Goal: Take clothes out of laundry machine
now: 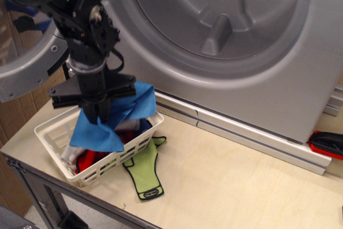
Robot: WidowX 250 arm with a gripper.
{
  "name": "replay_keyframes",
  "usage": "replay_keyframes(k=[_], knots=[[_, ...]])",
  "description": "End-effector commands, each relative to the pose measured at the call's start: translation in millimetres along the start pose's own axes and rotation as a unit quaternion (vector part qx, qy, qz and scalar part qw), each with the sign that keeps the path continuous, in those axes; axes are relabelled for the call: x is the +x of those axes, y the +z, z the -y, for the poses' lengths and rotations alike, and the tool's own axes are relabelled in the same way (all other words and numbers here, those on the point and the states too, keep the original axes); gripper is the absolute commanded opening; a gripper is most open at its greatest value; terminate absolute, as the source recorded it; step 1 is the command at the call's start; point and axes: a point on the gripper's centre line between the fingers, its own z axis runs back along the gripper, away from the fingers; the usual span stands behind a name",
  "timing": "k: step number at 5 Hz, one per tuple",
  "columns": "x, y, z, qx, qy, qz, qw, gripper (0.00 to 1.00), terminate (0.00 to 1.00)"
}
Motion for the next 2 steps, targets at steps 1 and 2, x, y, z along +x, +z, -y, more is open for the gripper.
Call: replay_keyframes(k=[1, 2], knots=[[-2, -6, 9, -0.015, -0.007, -0.025, 0.9995, 0.0, 0.0], [-5, 9, 9, -0.027, -0.01, -0.016, 0.9995, 1.0, 0.0]])
